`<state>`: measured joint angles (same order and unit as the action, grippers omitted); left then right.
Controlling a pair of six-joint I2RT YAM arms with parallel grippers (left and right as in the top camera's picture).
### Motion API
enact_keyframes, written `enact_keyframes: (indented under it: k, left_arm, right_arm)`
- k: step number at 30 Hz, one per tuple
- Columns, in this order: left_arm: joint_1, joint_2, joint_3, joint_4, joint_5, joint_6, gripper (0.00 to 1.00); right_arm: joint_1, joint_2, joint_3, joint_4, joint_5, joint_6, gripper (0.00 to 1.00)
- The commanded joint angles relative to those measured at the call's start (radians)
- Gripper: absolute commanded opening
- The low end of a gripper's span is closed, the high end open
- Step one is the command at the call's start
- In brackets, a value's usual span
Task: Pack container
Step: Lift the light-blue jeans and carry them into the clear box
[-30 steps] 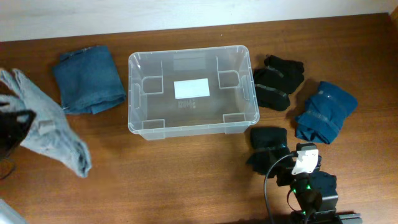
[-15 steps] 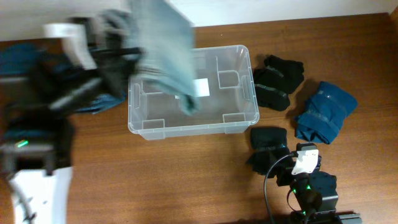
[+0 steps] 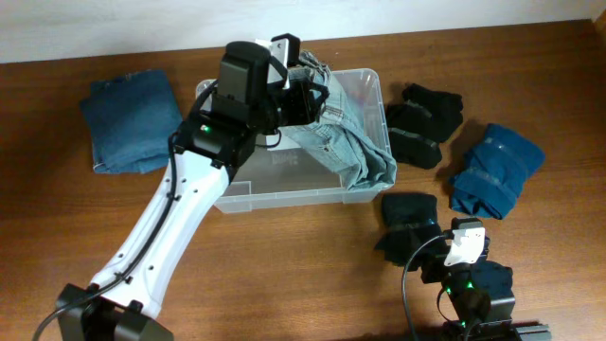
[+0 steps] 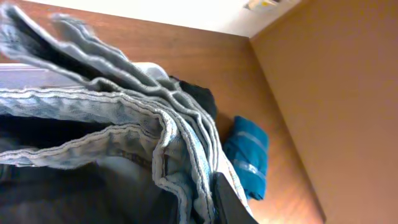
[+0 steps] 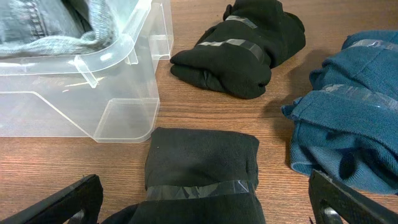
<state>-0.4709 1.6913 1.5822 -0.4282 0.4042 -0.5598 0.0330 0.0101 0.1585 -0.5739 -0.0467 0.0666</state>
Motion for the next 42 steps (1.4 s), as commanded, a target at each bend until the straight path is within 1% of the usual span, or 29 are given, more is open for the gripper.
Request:
enact_keyframes:
  k: [1, 7, 10, 13, 22, 25, 29, 30, 31, 34, 35, 37, 41, 42]
  left_arm:
    - [-0.027, 0.008, 0.023, 0.042, -0.077, -0.012, 0.00]
    - [-0.024, 0.008, 0.023, 0.190, -0.083, 0.004, 0.01]
    - [-0.024, 0.008, 0.023, 0.220, -0.084, 0.036, 0.00]
    - [-0.024, 0.011, 0.023, 0.179, -0.087, 0.039, 0.00]
    - [-0.063, 0.079, 0.023, 0.085, -0.091, 0.151, 0.00]
    - [-0.063, 0.097, 0.023, 0.049, -0.091, 0.156, 0.00]
    - [-0.063, 0.097, 0.023, 0.045, -0.090, 0.173, 0.01]
    - [-0.063, 0.097, 0.023, 0.042, -0.090, 0.173, 0.05]
    - [-0.063, 0.095, 0.023, 0.033, -0.089, 0.172, 0.11]
    - [-0.043, 0.066, 0.024, -0.035, -0.090, 0.172, 0.35]
    - [-0.029, 0.051, 0.024, -0.064, -0.091, 0.172, 0.40]
    - [0.024, 0.005, 0.024, -0.149, -0.091, 0.172, 0.43]
    - [0.142, -0.067, 0.024, -0.273, -0.091, 0.172, 0.44]
    - [0.208, -0.100, 0.024, -0.332, -0.091, 0.173, 0.44]
  right_arm:
    - [-0.007, -0.006, -0.007, 0.002, -0.002, -0.007, 0.98]
    - [-0.007, -0.006, -0.007, 0.002, -0.002, -0.007, 0.98]
    - [-0.007, -0.006, -0.007, 0.002, -0.002, -0.007, 0.98]
    - [-0.007, -0.006, -0.007, 0.003, -0.002, -0.007, 0.98]
    - [-0.007, -0.006, -0.007, 0.003, -0.002, -0.007, 0.98]
    - [-0.007, -0.006, -0.007, 0.003, -0.002, -0.007, 0.98]
    - [-0.007, -0.006, -0.007, 0.002, -0.002, -0.007, 0.98]
    - [-0.007, -0.006, -0.007, 0.003, -0.002, -0.007, 0.98]
    - [-0.007, -0.006, -0.007, 0.002, -0.002, -0.007, 0.98]
    - [-0.007, -0.006, -0.007, 0.002, -0.002, -0.007, 0.98]
    - [-0.007, -0.006, -0.007, 0.002, -0.002, -0.007, 0.98]
    - [-0.007, -0.006, -0.007, 0.002, -0.002, -0.007, 0.98]
    - [-0.007, -0.006, -0.007, 0.002, -0.002, -0.007, 0.98]
    - [-0.007, -0.006, -0.007, 0.002, -0.002, -0.007, 0.98]
